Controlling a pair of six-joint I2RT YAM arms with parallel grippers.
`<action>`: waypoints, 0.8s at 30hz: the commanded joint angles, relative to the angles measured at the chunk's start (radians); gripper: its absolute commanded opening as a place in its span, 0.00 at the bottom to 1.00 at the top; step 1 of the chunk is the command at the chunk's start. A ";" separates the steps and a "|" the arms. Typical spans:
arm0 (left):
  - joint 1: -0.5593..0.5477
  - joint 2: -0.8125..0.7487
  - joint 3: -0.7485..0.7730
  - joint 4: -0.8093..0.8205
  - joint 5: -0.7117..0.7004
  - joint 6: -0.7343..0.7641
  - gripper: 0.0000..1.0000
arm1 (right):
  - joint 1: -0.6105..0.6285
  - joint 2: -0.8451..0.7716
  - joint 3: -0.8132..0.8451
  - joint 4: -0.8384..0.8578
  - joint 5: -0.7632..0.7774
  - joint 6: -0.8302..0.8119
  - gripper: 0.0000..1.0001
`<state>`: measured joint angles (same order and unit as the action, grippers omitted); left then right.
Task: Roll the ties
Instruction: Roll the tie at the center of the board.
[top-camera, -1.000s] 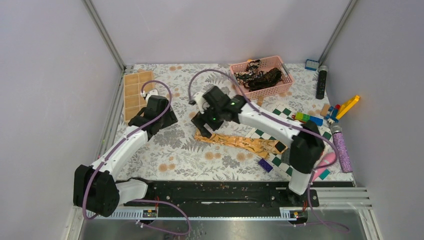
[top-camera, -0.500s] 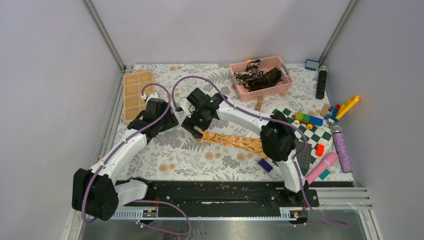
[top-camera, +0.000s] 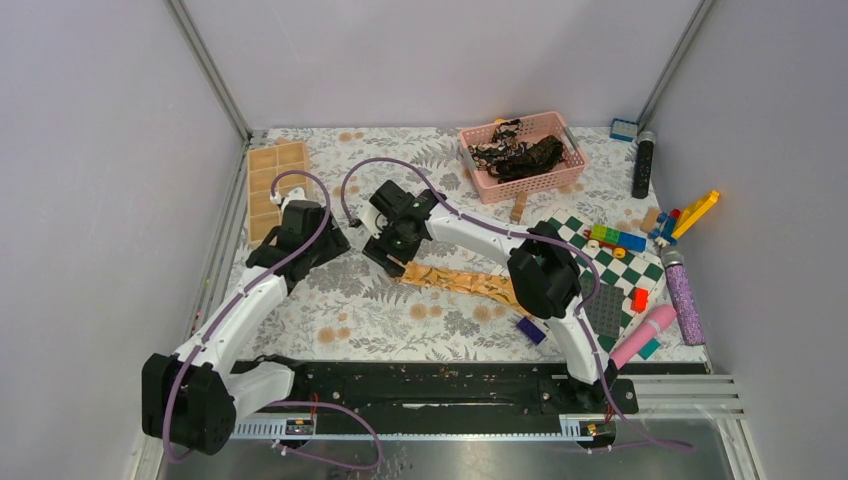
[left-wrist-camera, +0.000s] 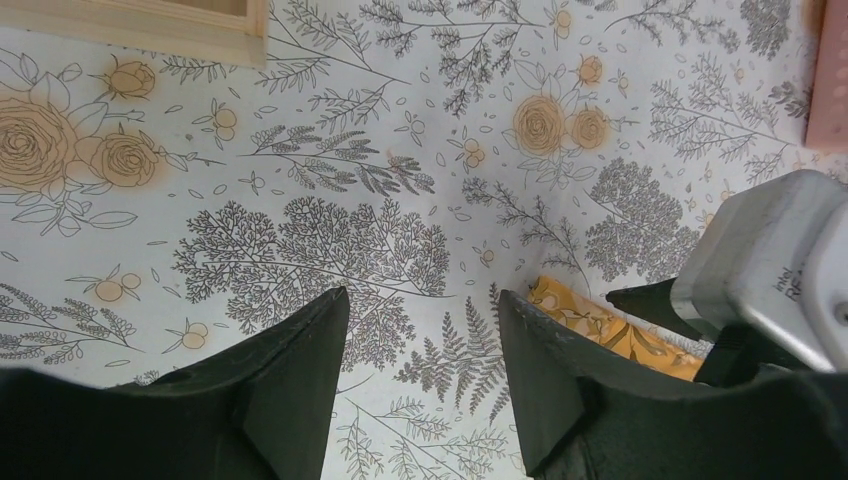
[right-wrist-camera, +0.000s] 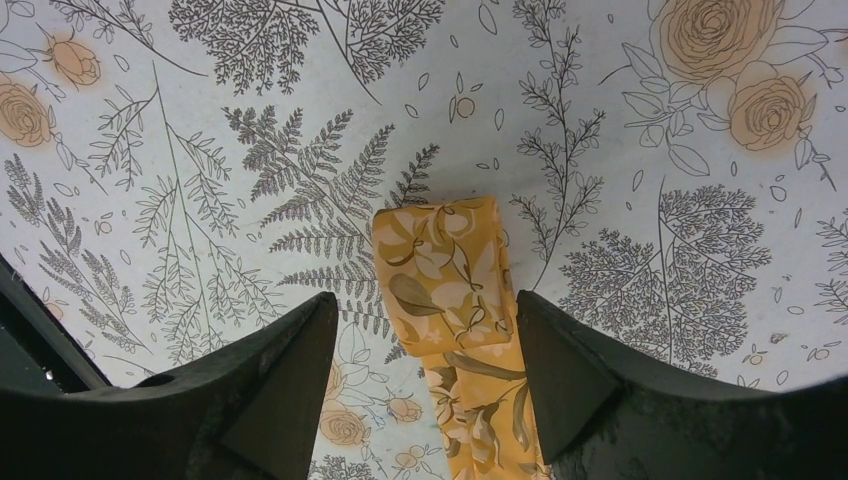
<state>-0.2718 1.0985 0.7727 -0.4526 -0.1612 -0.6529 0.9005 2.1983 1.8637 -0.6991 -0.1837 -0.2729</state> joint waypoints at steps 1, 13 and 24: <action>0.015 -0.033 -0.007 0.041 -0.009 -0.014 0.59 | -0.004 0.011 0.011 0.021 0.014 -0.017 0.72; 0.027 -0.034 -0.010 0.038 -0.010 -0.010 0.59 | -0.005 0.041 0.004 0.023 0.019 -0.033 0.78; 0.035 -0.037 -0.013 0.038 -0.009 -0.011 0.59 | -0.005 0.040 -0.001 0.025 0.018 -0.034 0.72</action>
<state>-0.2447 1.0821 0.7586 -0.4534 -0.1612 -0.6567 0.9005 2.2433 1.8595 -0.6857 -0.1730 -0.2932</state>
